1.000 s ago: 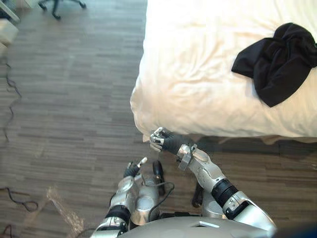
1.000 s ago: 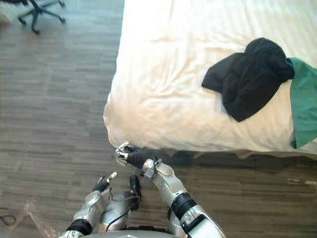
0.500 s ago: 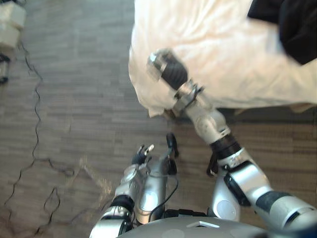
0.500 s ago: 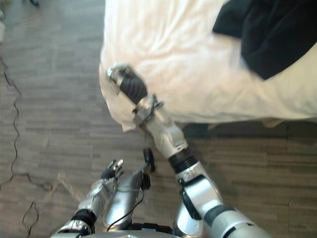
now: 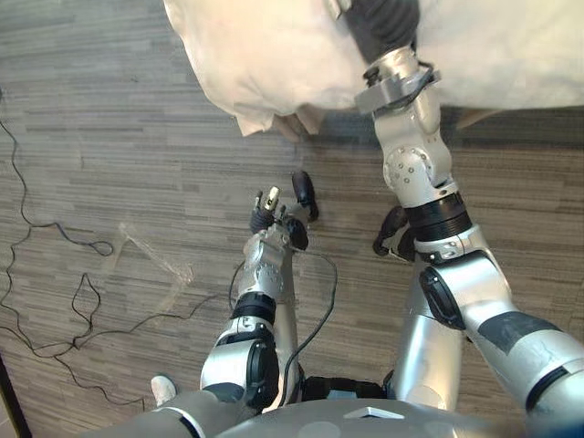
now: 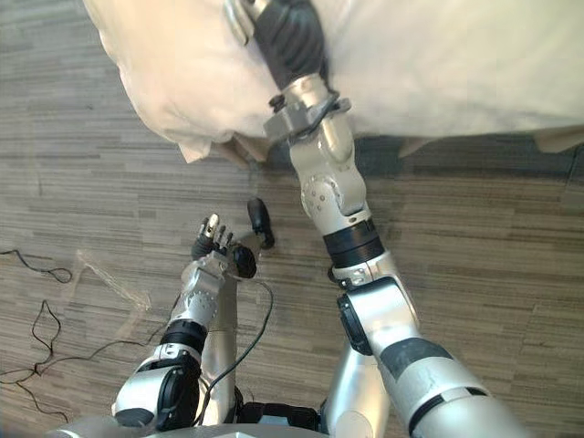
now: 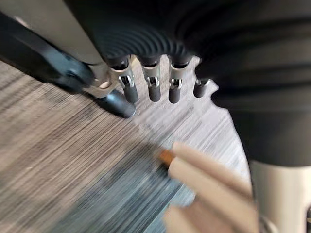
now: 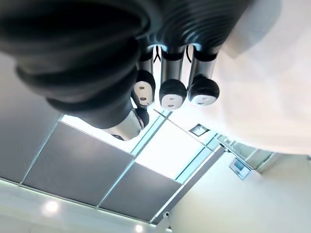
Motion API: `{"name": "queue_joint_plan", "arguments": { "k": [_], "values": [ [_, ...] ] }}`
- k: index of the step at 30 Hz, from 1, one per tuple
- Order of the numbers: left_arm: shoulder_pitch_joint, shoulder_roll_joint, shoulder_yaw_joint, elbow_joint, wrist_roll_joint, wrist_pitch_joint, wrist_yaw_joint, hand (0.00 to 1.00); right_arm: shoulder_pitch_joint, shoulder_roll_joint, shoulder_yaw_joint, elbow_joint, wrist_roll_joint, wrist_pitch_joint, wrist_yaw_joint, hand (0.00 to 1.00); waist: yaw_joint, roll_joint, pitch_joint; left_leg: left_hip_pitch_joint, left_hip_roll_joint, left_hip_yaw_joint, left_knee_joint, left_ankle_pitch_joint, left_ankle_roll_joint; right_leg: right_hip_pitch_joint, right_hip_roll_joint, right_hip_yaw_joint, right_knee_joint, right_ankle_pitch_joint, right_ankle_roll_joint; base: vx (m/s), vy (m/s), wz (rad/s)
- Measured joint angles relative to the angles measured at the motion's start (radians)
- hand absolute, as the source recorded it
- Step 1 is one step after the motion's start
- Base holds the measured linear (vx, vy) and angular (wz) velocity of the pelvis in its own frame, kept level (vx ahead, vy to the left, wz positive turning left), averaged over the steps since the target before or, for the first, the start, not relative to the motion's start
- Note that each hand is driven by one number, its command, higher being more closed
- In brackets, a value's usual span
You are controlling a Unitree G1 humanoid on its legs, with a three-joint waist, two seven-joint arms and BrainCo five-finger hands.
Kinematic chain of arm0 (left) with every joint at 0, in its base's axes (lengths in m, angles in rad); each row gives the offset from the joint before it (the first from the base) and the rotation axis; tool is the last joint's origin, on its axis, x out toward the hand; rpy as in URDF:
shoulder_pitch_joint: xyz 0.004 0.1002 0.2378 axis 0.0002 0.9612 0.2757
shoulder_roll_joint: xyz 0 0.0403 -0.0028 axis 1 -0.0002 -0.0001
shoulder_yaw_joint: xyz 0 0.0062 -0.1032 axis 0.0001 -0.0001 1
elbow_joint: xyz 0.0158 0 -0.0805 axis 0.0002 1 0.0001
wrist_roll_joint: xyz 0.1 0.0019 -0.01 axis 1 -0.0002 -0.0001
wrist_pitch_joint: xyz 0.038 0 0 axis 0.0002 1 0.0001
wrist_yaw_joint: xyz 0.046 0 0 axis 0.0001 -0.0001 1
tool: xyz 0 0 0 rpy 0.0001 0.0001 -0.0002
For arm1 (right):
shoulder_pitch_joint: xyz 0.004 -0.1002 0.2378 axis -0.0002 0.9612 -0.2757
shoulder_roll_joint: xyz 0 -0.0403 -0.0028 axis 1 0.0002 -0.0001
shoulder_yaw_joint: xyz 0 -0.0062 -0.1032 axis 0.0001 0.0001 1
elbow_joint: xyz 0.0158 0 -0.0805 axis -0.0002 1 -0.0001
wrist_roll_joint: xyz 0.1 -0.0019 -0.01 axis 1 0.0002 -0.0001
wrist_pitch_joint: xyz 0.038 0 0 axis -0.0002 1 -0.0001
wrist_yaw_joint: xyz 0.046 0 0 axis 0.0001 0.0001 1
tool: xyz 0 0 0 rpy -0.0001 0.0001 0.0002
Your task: Tidy the bed and pick cloth on bed and put in laundry
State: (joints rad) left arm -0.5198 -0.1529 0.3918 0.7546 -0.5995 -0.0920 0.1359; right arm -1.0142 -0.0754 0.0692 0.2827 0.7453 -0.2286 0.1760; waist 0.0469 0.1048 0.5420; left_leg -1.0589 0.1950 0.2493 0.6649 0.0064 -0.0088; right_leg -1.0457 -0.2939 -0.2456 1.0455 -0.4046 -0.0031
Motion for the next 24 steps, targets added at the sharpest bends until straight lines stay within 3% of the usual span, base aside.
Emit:
{"name": "queue_joint_plan", "arguments": {
  "k": [5,10,11,13,14,16,18,19,20,21,23,24],
  "values": [
    [0.019,0.009,0.045,-0.034,0.002,0.038,0.111,0.00,0.160,0.028,-0.134,0.018,0.009,-0.019,0.045,1.00,-0.023,-0.034,0.005,0.069,0.024,0.046,-0.051,0.040,0.036,0.071,0.034,0.013,-0.105,0.091,0.005,-0.06,0.053,-0.22],
    [0.076,0.041,0.054,-0.084,0.010,0.102,0.148,0.00,0.479,0.014,-0.385,0.138,0.096,-0.018,0.056,1.00,-0.048,-0.062,0.015,0.162,0.033,0.078,-0.027,-0.015,0.068,0.191,0.049,0.036,-0.176,0.129,0.020,-0.02,-0.001,-0.26],
    [0.104,0.060,0.060,-0.094,0.031,0.113,0.149,0.00,0.551,0.013,-0.409,0.135,0.111,-0.019,0.069,1.00,-0.068,-0.070,0.016,0.196,0.035,0.088,-0.022,-0.031,0.073,0.228,0.051,0.041,-0.197,0.138,0.025,0.02,-0.018,-0.34],
    [0.158,0.086,0.043,-0.116,0.056,0.123,0.147,0.00,0.645,0.014,-0.425,0.123,0.117,-0.019,0.104,1.00,-0.074,-0.081,0.017,0.279,0.052,0.116,-0.029,-0.059,0.071,0.312,0.068,0.051,-0.248,0.157,0.023,0.03,-0.009,-0.49],
    [0.195,0.097,0.025,-0.119,0.078,0.125,0.144,0.00,0.708,0.015,-0.424,0.113,0.116,-0.020,0.125,0.00,-0.075,-0.089,0.015,0.358,0.049,0.140,-0.063,-0.063,0.070,0.382,0.073,0.063,-0.295,0.170,0.028,0.04,-0.001,-0.50],
    [0.258,0.105,0.001,-0.144,0.106,0.124,0.131,0.00,0.808,0.019,-0.418,0.094,0.063,-0.045,0.136,0.00,-0.073,-0.098,0.010,0.485,0.044,0.183,-0.137,-0.060,0.065,0.496,0.082,0.070,-0.376,0.182,0.027,0.06,0.009,-0.29],
    [0.306,0.123,-0.033,-0.148,0.128,0.117,0.112,0.00,0.892,0.022,-0.403,0.099,-0.088,-0.094,0.120,0.00,-0.075,-0.120,-0.003,0.591,0.020,0.231,-0.226,-0.051,0.055,0.589,0.074,0.072,-0.473,0.205,0.026,0.10,0.020,-0.09],
    [0.320,0.133,-0.045,-0.148,0.154,0.115,0.100,0.00,0.933,0.025,-0.394,0.103,-0.159,-0.117,0.109,0.00,-0.078,-0.138,-0.013,0.614,0.020,0.238,-0.179,-0.075,0.063,0.627,0.064,0.064,-0.511,0.220,0.029,0.19,0.058,-0.34],
    [0.374,0.139,-0.061,-0.145,0.183,0.106,0.080,0.00,0.987,0.024,-0.373,0.095,-0.243,-0.150,0.091,0.00,-0.063,-0.138,-0.034,0.692,0.034,0.222,-0.155,-0.150,0.055,0.680,0.078,0.062,-0.532,0.239,0.056,0.19,0.076,-0.38],
    [0.395,0.146,-0.079,-0.143,0.202,0.103,0.062,0.00,1.020,0.032,-0.366,0.098,-0.280,-0.166,0.082,0.00,-0.065,-0.156,-0.043,0.720,0.021,0.227,-0.178,-0.158,0.037,0.707,0.074,0.064,-0.560,0.250,0.060,0.14,0.078,-0.31],
    [0.423,0.158,-0.128,-0.142,0.234,0.078,0.033,0.00,1.079,0.037,-0.355,0.125,-0.351,-0.191,0.073,0.00,-0.067,-0.165,-0.071,0.772,-0.006,0.240,-0.260,-0.148,0.023,0.773,0.071,0.047,-0.648,0.276,0.072,0.11,0.051,0.28],
    [0.443,0.167,-0.157,-0.132,0.252,0.067,0.014,0.00,1.111,0.036,-0.350,0.188,-0.399,-0.206,0.064,0.00,-0.070,-0.172,-0.098,0.810,-0.038,0.239,-0.338,-0.132,-0.001,0.819,0.070,0.041,-0.723,0.290,0.082,0.14,0.038,0.39]
  ]
}}
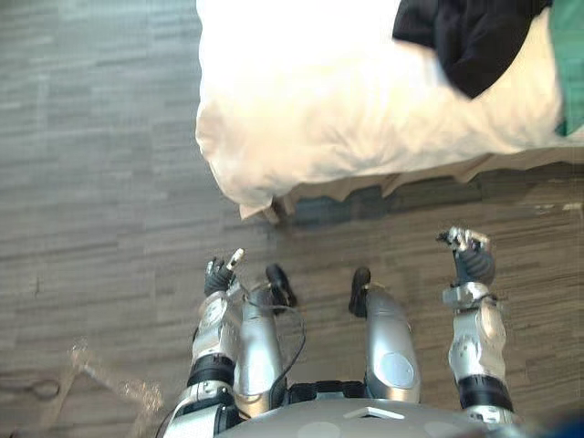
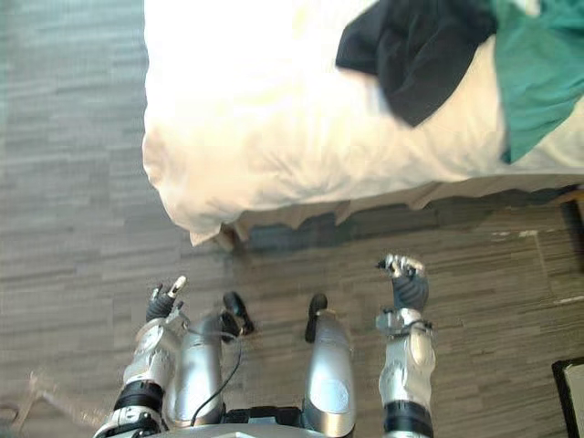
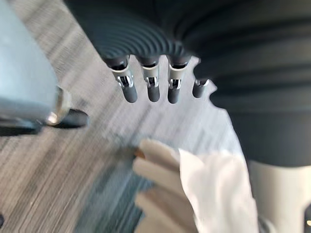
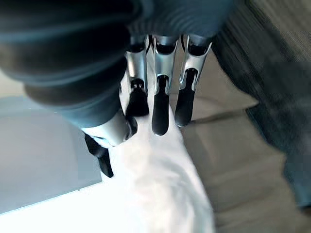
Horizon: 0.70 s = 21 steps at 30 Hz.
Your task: Tidy the bed and pick cloth on bed and put in laundry
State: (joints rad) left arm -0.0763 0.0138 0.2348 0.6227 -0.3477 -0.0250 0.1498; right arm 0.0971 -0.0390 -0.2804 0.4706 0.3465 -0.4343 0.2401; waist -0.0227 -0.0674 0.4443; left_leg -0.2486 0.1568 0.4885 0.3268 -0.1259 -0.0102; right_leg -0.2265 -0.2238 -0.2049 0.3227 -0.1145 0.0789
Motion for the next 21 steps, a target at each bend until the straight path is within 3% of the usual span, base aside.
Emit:
{"name": "queue_joint_plan", "arguments": {
  "k": [2,8,11,15,21],
  "values": [
    [0.052,0.002,-0.009,0.058,0.042,-0.026,-0.034,0.00,0.021,-0.004,0.017,0.160,-0.076,-0.015,-0.017,0.00,-0.003,-0.004,-0.074,0.070,-0.058,0.000,-0.159,0.034,-0.030,0.063,0.005,-0.003,-0.130,0.015,0.007,0.18,0.033,0.27],
    [0.166,0.037,-0.042,0.237,0.158,-0.071,-0.106,0.00,0.068,-0.007,0.017,0.430,-0.226,-0.055,-0.060,0.00,-0.014,0.009,-0.183,0.254,-0.125,0.002,-0.362,0.123,-0.027,0.218,0.014,0.022,-0.264,0.083,0.013,0.18,0.035,-0.02],
    [0.179,0.042,-0.057,0.296,0.208,-0.100,-0.121,0.00,0.069,-0.009,0.011,0.478,-0.255,-0.064,-0.079,0.00,-0.015,0.020,-0.210,0.330,-0.128,0.024,-0.424,0.159,-0.014,0.273,0.035,0.040,-0.307,0.097,0.028,0.21,0.001,-0.30],
    [0.169,0.046,-0.082,0.316,0.258,-0.131,-0.142,0.00,0.069,-0.008,-0.023,0.504,-0.254,-0.066,-0.078,0.00,-0.018,0.020,-0.225,0.387,-0.118,0.039,-0.424,0.161,-0.009,0.328,0.056,0.051,-0.336,0.096,0.025,0.18,-0.053,-0.27],
    [0.172,0.045,-0.098,0.383,0.343,-0.138,-0.143,0.00,0.080,-0.008,-0.061,0.531,-0.255,-0.065,-0.094,0.00,-0.025,0.042,-0.254,0.460,-0.087,0.101,-0.424,0.136,-0.045,0.358,0.091,0.098,-0.342,0.095,0.006,0.05,-0.057,-0.41]
  ]
}}
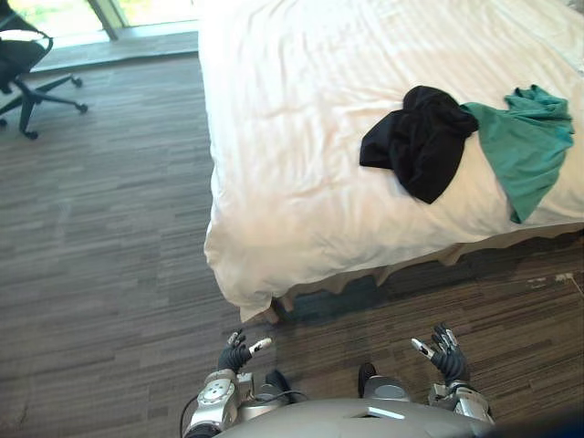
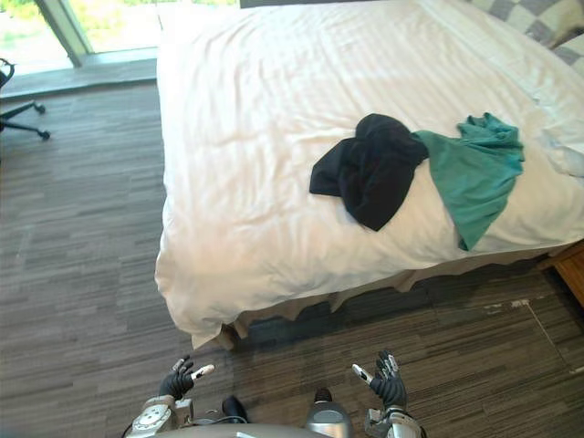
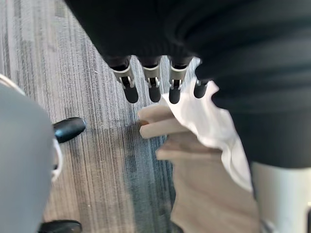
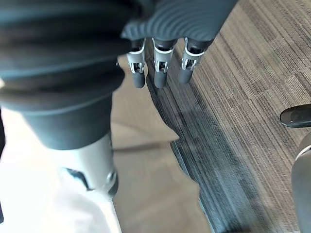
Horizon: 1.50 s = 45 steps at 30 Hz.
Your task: Tidy the bed and pick cloth on bed and put in laundry
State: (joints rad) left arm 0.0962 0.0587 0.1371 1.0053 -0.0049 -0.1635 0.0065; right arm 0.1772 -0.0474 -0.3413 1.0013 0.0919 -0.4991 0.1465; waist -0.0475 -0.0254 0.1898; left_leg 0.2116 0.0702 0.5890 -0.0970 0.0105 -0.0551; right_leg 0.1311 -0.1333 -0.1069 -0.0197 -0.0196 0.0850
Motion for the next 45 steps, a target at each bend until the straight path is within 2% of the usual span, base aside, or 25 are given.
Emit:
{"name": "queue_joint_plan", "arguments": {
  "k": [5,7,9,11,12,13,14,16,17,18,19,20,21,22,23,27,30,35,37,38,39,41,43,44,45],
  "values": [
    [0.006,-0.005,-0.001,-0.001,0.037,0.001,0.009,0.00,0.029,0.002,-0.002,0.001,0.001,0.023,0.010,0.00,-0.009,0.005,-0.007,0.033,0.019,0.050,0.017,-0.029,-0.025,-0.001,0.019,0.059,-0.006,-0.001,-0.007,-0.08,-0.042,-0.44],
    [0.008,-0.002,-0.001,-0.001,0.036,0.001,0.020,0.00,0.039,0.002,-0.003,0.001,0.001,0.034,0.014,0.00,-0.014,-0.001,-0.009,0.019,0.051,0.070,0.107,-0.079,-0.031,0.000,0.026,0.086,-0.006,-0.001,-0.014,-0.09,-0.049,-0.44],
    [0.005,0.001,0.001,-0.003,0.033,-0.001,0.024,0.00,0.047,0.000,-0.009,0.000,0.003,0.042,0.025,0.00,-0.015,0.001,-0.008,-0.069,0.148,0.020,0.397,-0.164,-0.023,-0.008,0.044,0.134,0.010,-0.013,-0.026,-0.03,-0.105,-0.60],
    [0.004,-0.004,0.007,-0.015,0.025,-0.003,0.023,0.00,0.048,-0.001,-0.009,-0.005,0.007,0.042,0.027,0.00,-0.012,0.013,-0.004,-0.135,0.203,-0.063,0.579,-0.175,-0.008,-0.034,0.065,0.185,0.056,-0.025,-0.032,-0.06,-0.093,-0.86],
    [0.013,-0.018,0.024,-0.031,0.024,-0.002,0.023,0.00,0.051,-0.002,-0.004,-0.012,0.014,0.047,0.027,0.00,-0.011,0.033,-0.003,-0.173,0.233,-0.120,0.684,-0.172,-0.004,-0.058,0.089,0.228,0.095,-0.033,-0.040,-0.07,-0.049,-1.11],
    [0.023,-0.028,0.027,-0.042,0.021,0.000,0.023,0.00,0.060,-0.002,0.004,-0.025,0.015,0.050,0.027,0.00,-0.009,0.038,-0.003,-0.195,0.243,-0.169,0.738,-0.169,0.001,-0.075,0.105,0.263,0.114,-0.035,-0.043,-0.03,0.017,-1.38],
    [0.031,-0.042,0.033,-0.051,0.006,0.003,0.023,0.00,0.061,-0.001,0.019,-0.037,0.012,0.054,0.028,0.00,-0.005,0.049,-0.006,-0.197,0.229,-0.231,0.757,-0.173,0.009,-0.094,0.117,0.320,0.130,-0.034,-0.045,-0.01,0.080,-1.52],
    [0.037,-0.057,0.033,-0.052,-0.015,0.004,0.018,0.00,0.049,-0.005,0.043,-0.044,0.000,0.060,0.028,0.00,0.000,0.065,-0.015,-0.154,0.136,-0.350,0.617,-0.275,0.026,-0.136,0.138,0.403,0.134,-0.029,-0.053,-0.05,0.136,-1.61],
    [0.042,-0.088,0.041,-0.063,-0.023,0.005,0.010,0.00,0.046,-0.016,0.057,-0.070,0.000,0.062,0.027,0.00,0.004,0.111,-0.032,-0.116,0.087,-0.410,0.408,-0.376,0.044,-0.182,0.185,0.421,0.127,-0.028,-0.075,-0.08,0.120,-1.57],
    [0.043,-0.104,0.052,-0.064,-0.025,0.008,0.006,0.00,0.040,-0.023,0.050,-0.076,0.000,0.064,0.028,0.00,0.016,0.130,-0.042,-0.119,0.083,-0.441,0.383,-0.360,0.015,-0.209,0.197,0.412,0.156,-0.035,-0.090,-0.08,0.139,-2.01],
    [0.048,-0.113,0.071,-0.070,-0.041,0.009,0.002,0.00,0.023,-0.017,0.062,-0.098,-0.005,0.069,0.025,0.00,0.033,0.121,-0.042,-0.111,0.077,-0.403,0.370,-0.368,0.026,-0.307,0.203,0.338,0.386,-0.068,-0.092,0.01,0.200,-1.65],
    [0.048,-0.097,0.075,-0.088,-0.047,0.004,-0.004,0.00,0.029,-0.008,0.070,-0.104,-0.015,0.070,0.025,0.00,0.029,0.079,-0.039,-0.073,0.043,-0.397,0.347,-0.368,0.025,-0.294,0.187,0.315,0.472,-0.116,-0.089,0.05,0.160,-1.41],
    [0.046,-0.087,0.077,-0.090,-0.049,0.001,-0.004,0.00,0.030,-0.003,0.073,-0.104,-0.020,0.071,0.025,0.00,0.033,0.059,-0.043,-0.061,0.027,-0.388,0.343,-0.370,0.024,-0.274,0.171,0.310,0.443,-0.160,-0.084,0.10,0.107,-1.03],
    [0.030,-0.088,0.075,-0.074,-0.050,0.004,-0.005,0.00,0.027,0.006,0.080,-0.104,-0.019,0.071,0.024,0.00,0.034,0.060,-0.044,-0.038,0.025,-0.383,0.349,-0.374,0.032,-0.239,0.176,0.317,0.386,-0.157,-0.063,0.10,0.101,-0.81],
    [0.029,-0.096,0.074,-0.073,-0.050,0.002,-0.008,0.00,0.037,0.009,0.079,-0.115,-0.019,0.068,0.024,0.00,0.027,0.083,-0.066,-0.035,0.034,-0.386,0.342,-0.356,0.018,-0.232,0.202,0.334,0.349,-0.128,-0.053,0.14,0.115,-0.74],
    [-0.015,-0.124,0.055,-0.053,-0.041,-0.004,-0.016,0.00,0.035,0.028,0.078,-0.114,-0.017,0.067,0.021,0.00,0.026,0.088,-0.074,-0.013,0.017,-0.382,0.323,-0.312,0.040,-0.205,0.203,0.398,0.260,-0.071,-0.040,0.15,0.086,-0.61],
    [-0.047,-0.124,0.040,-0.028,-0.041,-0.006,-0.030,0.00,0.026,0.035,0.077,-0.107,-0.018,0.067,0.013,0.00,0.008,0.085,-0.072,0.019,0.018,-0.377,0.304,-0.311,0.040,-0.182,0.207,0.397,0.220,-0.041,-0.035,0.10,0.068,-0.31],
    [-0.060,-0.121,0.043,0.002,-0.038,-0.007,-0.040,0.00,0.027,0.037,0.076,-0.090,-0.017,0.066,0.000,0.00,0.009,0.070,-0.070,0.052,0.017,-0.322,0.307,-0.310,0.040,-0.145,0.199,0.374,0.156,0.016,-0.029,0.00,0.054,-0.41],
    [-0.058,-0.116,0.049,0.000,-0.026,-0.009,-0.043,0.00,0.026,0.041,0.076,-0.090,-0.018,0.067,0.003,0.00,0.013,0.064,-0.063,0.052,0.019,-0.283,0.306,-0.310,0.040,-0.153,0.181,0.283,0.149,0.021,-0.047,-0.10,-0.004,-0.36],
    [-0.051,-0.115,0.058,-0.002,-0.021,-0.012,-0.042,0.00,0.023,0.047,0.075,-0.090,-0.019,0.067,0.005,0.00,0.013,0.062,-0.059,0.056,0.020,-0.250,0.297,-0.310,0.040,-0.168,0.159,0.172,0.185,-0.020,-0.092,-0.11,-0.022,-0.38],
    [-0.039,-0.116,0.063,-0.004,-0.020,-0.015,-0.041,0.00,0.024,0.050,0.076,-0.090,-0.023,0.067,0.007,0.00,0.015,0.052,-0.057,0.071,0.020,-0.217,0.278,-0.311,0.038,-0.196,0.143,0.088,0.247,-0.051,-0.112,-0.11,-0.049,-0.39],
    [-0.033,-0.116,0.070,-0.011,-0.020,-0.015,-0.036,0.00,0.023,0.059,0.075,-0.091,-0.028,0.065,0.007,0.00,0.017,0.040,-0.051,0.092,0.020,-0.175,0.261,-0.317,0.028,-0.236,0.127,0.014,0.325,-0.060,-0.110,-0.11,-0.095,-0.44],
    [-0.036,-0.116,0.082,-0.013,-0.022,-0.015,-0.023,0.00,0.022,0.072,0.076,-0.093,-0.039,0.056,0.005,0.00,0.019,0.026,-0.045,0.103,0.010,-0.144,0.268,-0.321,0.023,-0.260,0.145,0.010,0.347,-0.058,-0.108,-0.08,-0.119,-0.71],
    [-0.035,-0.116,0.099,-0.012,-0.023,-0.015,-0.019,0.00,0.016,0.082,0.077,-0.095,-0.042,0.054,0.005,0.00,0.025,0.019,-0.043,0.098,0.018,-0.123,0.287,-0.319,0.025,-0.260,0.160,0.020,0.316,-0.073,-0.121,-0.04,-0.120,-0.79],
    [-0.029,-0.117,0.105,-0.011,-0.023,-0.014,-0.016,0.00,0.013,0.085,0.074,-0.100,-0.044,0.054,0.005,0.00,0.034,0.030,-0.039,0.097,0.032,-0.103,0.294,-0.319,0.025,-0.254,0.165,0.003,0.298,-0.090,-0.131,-0.02,-0.155,-1.02]
  ]
}}
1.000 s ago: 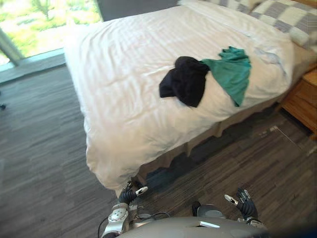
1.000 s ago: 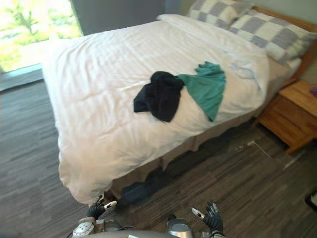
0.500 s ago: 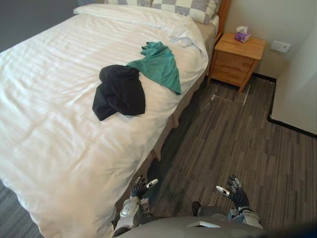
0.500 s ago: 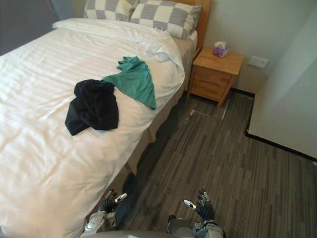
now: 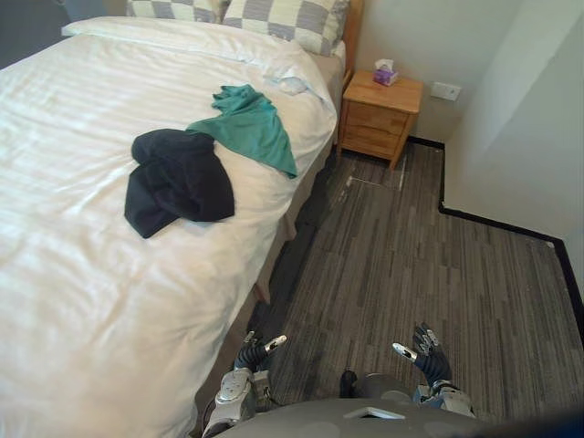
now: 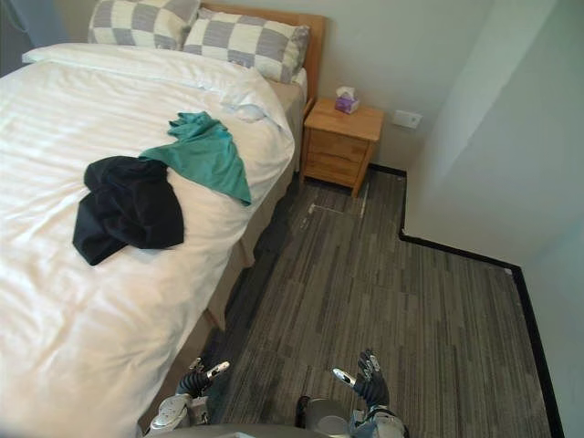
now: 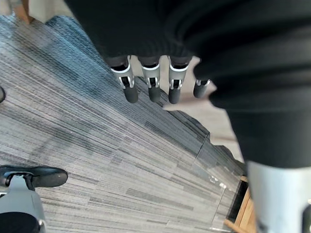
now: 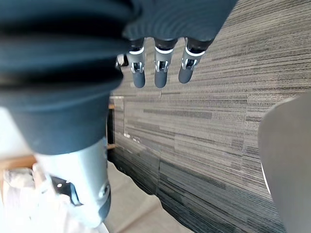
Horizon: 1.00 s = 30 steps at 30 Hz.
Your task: Tidy the bed and pick cloth on bed and put in laundry
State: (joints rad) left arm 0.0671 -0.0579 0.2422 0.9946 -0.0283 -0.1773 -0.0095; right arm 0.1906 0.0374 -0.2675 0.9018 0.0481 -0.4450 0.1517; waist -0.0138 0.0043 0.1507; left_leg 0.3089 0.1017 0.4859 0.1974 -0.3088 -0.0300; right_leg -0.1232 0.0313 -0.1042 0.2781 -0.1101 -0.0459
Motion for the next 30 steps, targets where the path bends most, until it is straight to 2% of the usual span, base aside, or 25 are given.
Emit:
{"name": "queue_joint_plan", "arguments": {
  "k": [1,2,3,4,5,7,9,11,14,17,18,25,26,27,28,29,30],
  "values": [
    [0.006,-0.008,0.001,-0.003,-0.003,0.000,0.010,0.00,-0.016,-0.008,-0.012,-0.003,-0.006,-0.005,-0.001,0.00,0.000,0.029,0.006,0.003,0.033,0.033,-0.012,0.004,0.006,0.002,-0.038,-0.113,0.035,-0.065,-0.006,-0.01,-0.145,-0.88],
    [0.008,-0.008,-0.003,-0.016,-0.004,0.000,0.015,0.00,-0.021,-0.013,-0.022,-0.001,-0.018,-0.009,-0.001,0.00,-0.006,0.027,0.016,0.019,0.031,0.056,-0.023,-0.009,-0.016,-0.031,-0.108,-0.193,0.169,-0.088,-0.019,0.04,-0.116,-0.77],
    [0.012,0.001,-0.008,-0.032,-0.005,0.000,0.015,0.00,-0.017,-0.010,-0.022,0.001,-0.026,-0.011,0.000,0.00,-0.011,-0.004,0.017,0.039,0.014,0.064,-0.030,-0.017,-0.031,-0.025,-0.141,-0.213,0.180,-0.100,-0.014,0.04,-0.106,-0.91],
    [0.012,0.031,-0.015,-0.017,-0.004,0.003,0.016,0.00,-0.025,-0.010,-0.020,0.033,-0.035,-0.012,0.003,0.00,0.008,0.001,0.026,0.063,0.015,0.052,-0.033,-0.027,-0.042,-0.010,-0.095,-0.170,0.159,-0.083,-0.012,0.03,-0.140,-1.05],
    [0.010,0.045,-0.018,0.012,-0.003,0.014,0.016,0.00,-0.035,-0.018,-0.012,0.054,-0.034,-0.015,0.005,0.00,0.008,-0.001,0.025,0.056,0.029,0.012,-0.020,-0.012,-0.004,0.025,-0.056,-0.126,0.073,-0.050,-0.003,0.00,-0.180,-1.15],
    [0.021,0.055,-0.039,0.018,0.001,0.016,0.016,0.00,-0.042,-0.026,-0.012,0.078,-0.032,-0.016,0.007,0.00,0.005,-0.003,0.028,0.041,0.015,-0.080,-0.039,-0.011,-0.007,0.098,-0.015,-0.099,-0.091,0.012,0.007,-0.11,-0.207,-0.77],
    [0.012,0.065,-0.067,0.019,0.002,0.019,0.017,0.00,-0.036,-0.041,-0.026,0.078,-0.032,-0.019,0.021,0.00,-0.007,0.001,0.029,-0.005,0.014,-0.114,-0.075,0.021,-0.011,0.136,0.009,-0.105,-0.191,0.066,0.009,-0.13,-0.091,-0.26],
    [-0.001,0.066,-0.067,0.019,0.002,0.019,0.018,0.00,-0.035,-0.056,-0.029,0.106,-0.033,-0.016,0.029,0.00,0.003,-0.002,0.026,-0.008,0.030,-0.109,-0.078,0.018,-0.019,0.167,0.028,-0.098,-0.245,0.091,0.014,-0.07,-0.010,-0.13],
    [-0.005,0.077,-0.068,0.020,0.002,0.019,0.020,0.00,-0.018,-0.056,-0.040,0.128,-0.032,0.003,0.041,0.00,0.007,-0.017,0.025,-0.008,0.025,-0.093,-0.090,0.021,-0.024,0.218,0.038,-0.089,-0.382,0.185,0.016,0.01,0.028,-0.13],
    [0.000,0.082,-0.072,0.055,0.001,0.021,0.020,0.00,-0.018,-0.067,-0.049,0.130,-0.018,0.028,0.041,0.00,-0.002,0.006,0.034,0.006,0.018,-0.081,-0.089,0.021,-0.028,0.221,0.039,-0.070,-0.383,0.193,0.004,0.03,0.079,-0.19],
    [-0.006,0.102,-0.127,0.089,0.000,0.038,0.021,0.00,-0.020,-0.098,-0.085,0.160,-0.031,0.067,0.041,0.00,-0.028,0.047,0.043,0.001,0.004,-0.168,-0.052,0.023,-0.026,0.233,0.011,-0.104,-0.384,0.170,0.016,0.03,0.061,-0.04],
    [-0.001,0.101,-0.116,0.087,-0.013,0.036,0.021,0.00,-0.019,-0.092,-0.102,0.159,-0.017,0.069,0.044,0.00,-0.025,0.044,0.043,-0.023,0.006,-0.174,-0.065,0.022,-0.028,0.211,0.008,-0.127,-0.383,0.169,0.016,0.00,0.000,0.06],
    [0.004,0.091,-0.087,0.085,-0.036,0.035,0.017,0.00,-0.021,-0.088,-0.119,0.159,0.008,0.073,0.056,0.00,-0.024,0.044,0.042,-0.041,0.015,-0.170,-0.079,0.013,-0.042,0.197,0.012,-0.146,-0.382,0.166,0.013,-0.01,-0.021,0.16],
    [0.013,0.069,-0.041,0.077,-0.054,0.035,0.016,0.00,-0.025,-0.086,-0.132,0.158,0.029,0.077,0.071,0.00,-0.021,0.059,0.042,-0.064,0.031,-0.161,-0.074,-0.003,-0.058,0.181,0.017,-0.183,-0.352,0.154,-0.003,0.02,-0.035,-0.05],
    [0.023,0.059,-0.008,0.062,-0.073,0.035,0.015,0.00,-0.027,-0.089,-0.135,0.155,0.046,0.080,0.082,0.00,-0.012,0.065,0.041,-0.074,0.045,-0.143,-0.059,-0.013,-0.060,0.146,0.014,-0.208,-0.273,0.121,-0.017,0.12,-0.054,-0.51],
    [0.054,0.044,0.057,0.038,-0.095,0.032,0.014,0.00,-0.020,-0.087,-0.126,0.133,0.073,0.082,0.096,0.00,0.010,0.071,0.039,-0.091,0.076,-0.104,0.009,-0.036,-0.087,0.089,-0.003,-0.252,-0.096,0.021,0.000,0.22,-0.070,-0.75],
    [0.073,0.050,0.128,0.026,-0.121,0.020,0.010,0.00,-0.017,-0.074,-0.102,0.108,0.101,0.082,0.112,0.00,0.026,0.042,0.044,-0.164,0.106,-0.077,0.211,-0.061,-0.086,0.054,-0.037,-0.268,0.024,-0.088,0.012,0.22,-0.089,-0.58]
  ]
}}
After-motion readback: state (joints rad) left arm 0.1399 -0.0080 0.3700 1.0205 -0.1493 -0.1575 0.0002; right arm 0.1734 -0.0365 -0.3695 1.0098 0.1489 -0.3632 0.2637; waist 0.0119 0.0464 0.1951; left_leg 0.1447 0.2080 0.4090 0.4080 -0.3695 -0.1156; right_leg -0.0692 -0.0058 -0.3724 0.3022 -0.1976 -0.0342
